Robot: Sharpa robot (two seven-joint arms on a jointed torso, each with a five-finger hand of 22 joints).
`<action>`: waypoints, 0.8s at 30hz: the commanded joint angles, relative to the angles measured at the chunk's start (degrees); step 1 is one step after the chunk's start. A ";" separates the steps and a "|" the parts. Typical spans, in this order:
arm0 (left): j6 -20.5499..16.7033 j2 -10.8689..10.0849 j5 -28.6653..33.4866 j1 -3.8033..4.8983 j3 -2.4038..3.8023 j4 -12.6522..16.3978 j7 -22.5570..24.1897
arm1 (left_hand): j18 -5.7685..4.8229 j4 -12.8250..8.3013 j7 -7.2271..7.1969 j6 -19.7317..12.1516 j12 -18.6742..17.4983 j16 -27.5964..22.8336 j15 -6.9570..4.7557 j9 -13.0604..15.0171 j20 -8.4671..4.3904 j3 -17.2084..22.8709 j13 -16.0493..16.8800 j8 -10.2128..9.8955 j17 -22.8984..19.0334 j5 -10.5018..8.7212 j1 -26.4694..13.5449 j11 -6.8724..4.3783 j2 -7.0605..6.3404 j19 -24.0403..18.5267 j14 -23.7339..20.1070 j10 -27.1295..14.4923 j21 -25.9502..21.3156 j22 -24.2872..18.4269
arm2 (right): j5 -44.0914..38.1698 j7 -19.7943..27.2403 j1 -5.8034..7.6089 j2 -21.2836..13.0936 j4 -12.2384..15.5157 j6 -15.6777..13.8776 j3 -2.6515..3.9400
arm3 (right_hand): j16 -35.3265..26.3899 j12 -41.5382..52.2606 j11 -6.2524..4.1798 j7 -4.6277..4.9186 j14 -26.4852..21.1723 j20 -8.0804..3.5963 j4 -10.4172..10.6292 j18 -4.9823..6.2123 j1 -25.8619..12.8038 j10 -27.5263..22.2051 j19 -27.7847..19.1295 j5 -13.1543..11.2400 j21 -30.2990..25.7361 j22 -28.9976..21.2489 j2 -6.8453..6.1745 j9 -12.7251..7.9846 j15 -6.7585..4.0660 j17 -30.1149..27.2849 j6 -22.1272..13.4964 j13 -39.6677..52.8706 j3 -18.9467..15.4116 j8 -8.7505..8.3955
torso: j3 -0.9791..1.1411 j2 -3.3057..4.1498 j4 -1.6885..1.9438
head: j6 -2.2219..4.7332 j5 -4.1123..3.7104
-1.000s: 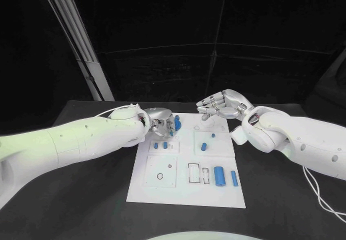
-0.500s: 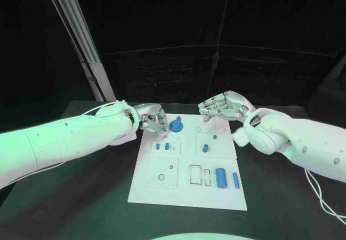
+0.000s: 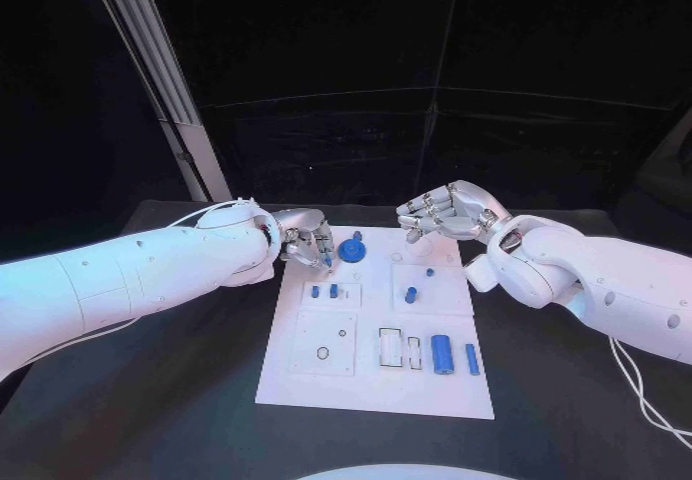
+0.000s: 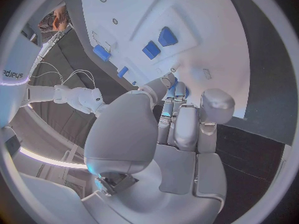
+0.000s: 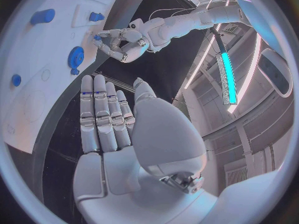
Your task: Assemble the parts on the task board
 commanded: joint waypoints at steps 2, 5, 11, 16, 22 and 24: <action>2.21 0.36 0.60 -0.09 -0.17 -0.30 -0.48 | -1.10 -0.03 0.18 0.40 -0.23 0.07 -0.32 0.01 -0.02 0.36 0.09 -0.40 -0.04 0.33 -0.55 0.02 -0.01 0.37 0.48 0.33 0.13 -0.02 | 0.22 0.62 0.10 0.04 0.10 0.21 0.03 | -0.10 0.19 0.00 0.05 -0.54 0.14 -0.24 0.18 0.02 -0.36 0.39 0.40 -0.19 -0.09 0.57 0.08 0.02 -0.08 -0.41 -0.07 0.24 0.00 | 0.02 -0.01 0.07 | -0.13 -0.18; 2.59 0.58 0.60 -0.17 -0.41 -0.46 -0.52 | -1.10 -0.03 0.18 0.40 -0.25 0.06 -0.32 0.01 -0.02 0.37 0.09 -0.41 -0.07 0.32 -0.59 0.01 -0.02 0.37 0.48 0.34 0.15 -0.01 | 0.22 0.63 0.10 0.06 0.12 0.21 0.03 | -0.10 0.19 0.00 0.05 -0.54 0.14 -0.24 0.18 0.02 -0.36 0.39 0.40 -0.19 -0.09 0.57 0.08 0.02 -0.08 -0.41 -0.07 0.24 0.00 | 0.01 -0.02 0.12 | -0.14 -0.25; 3.37 0.87 0.59 -0.25 -0.87 -0.68 -0.82 | -1.10 -0.03 0.18 0.40 -0.25 0.06 -0.32 0.01 -0.02 0.37 0.09 -0.41 -0.07 0.32 -0.59 0.01 -0.02 0.37 0.48 0.34 0.15 -0.01 | 0.22 0.64 0.10 0.03 0.18 0.21 0.03 | -0.10 0.19 0.00 0.05 -0.54 0.14 -0.24 0.18 0.02 -0.36 0.39 0.40 -0.19 -0.09 0.57 0.08 0.02 -0.08 -0.41 -0.07 0.24 0.00 | 0.00 -0.03 0.12 | -0.19 -0.26; 3.44 1.08 0.59 -0.28 -1.13 -0.91 -0.93 | -1.10 -0.03 0.17 0.42 -0.27 0.07 -0.32 0.02 -0.02 0.38 0.09 -0.42 -0.06 0.31 -0.62 0.00 -0.03 0.36 0.48 0.36 0.15 0.01 | 0.22 0.64 0.10 -0.04 0.23 0.21 0.03 | -0.10 0.19 0.00 0.05 -0.54 0.14 -0.24 0.18 0.02 -0.36 0.39 0.40 -0.19 -0.09 0.57 0.08 0.02 -0.08 -0.41 -0.07 0.24 0.00 | -0.05 -0.03 0.08 | -0.15 -0.30; 2.87 1.38 0.58 -0.34 -1.23 -1.37 -0.98 | -1.10 -0.04 0.17 0.42 -0.31 0.09 -0.33 0.01 -0.02 0.39 0.09 -0.45 -0.04 0.28 -0.67 0.00 -0.05 0.35 0.48 0.36 0.15 0.02 | 0.22 0.66 0.10 0.00 0.23 0.24 0.03 | -0.09 0.20 0.00 0.05 -0.56 0.14 -0.27 0.18 0.05 -0.38 0.41 0.40 -0.24 -0.13 0.56 0.08 0.02 -0.11 -0.41 -0.08 0.25 0.00 | -0.06 -0.02 0.09 | -0.15 -0.31; 2.73 1.44 0.58 -0.35 -1.24 -1.47 -0.98 | -1.10 -0.04 0.17 0.42 -0.32 0.10 -0.33 0.01 -0.02 0.39 0.09 -0.45 -0.02 0.27 -0.69 0.00 -0.05 0.35 0.48 0.37 0.15 0.02 | 0.23 0.66 0.10 0.01 0.22 0.24 0.03 | -0.09 0.20 0.00 0.05 -0.56 0.14 -0.27 0.19 0.05 -0.39 0.41 0.40 -0.25 -0.13 0.56 0.08 0.02 -0.11 -0.41 -0.08 0.25 0.00 | -0.05 -0.01 0.11 | -0.15 -0.31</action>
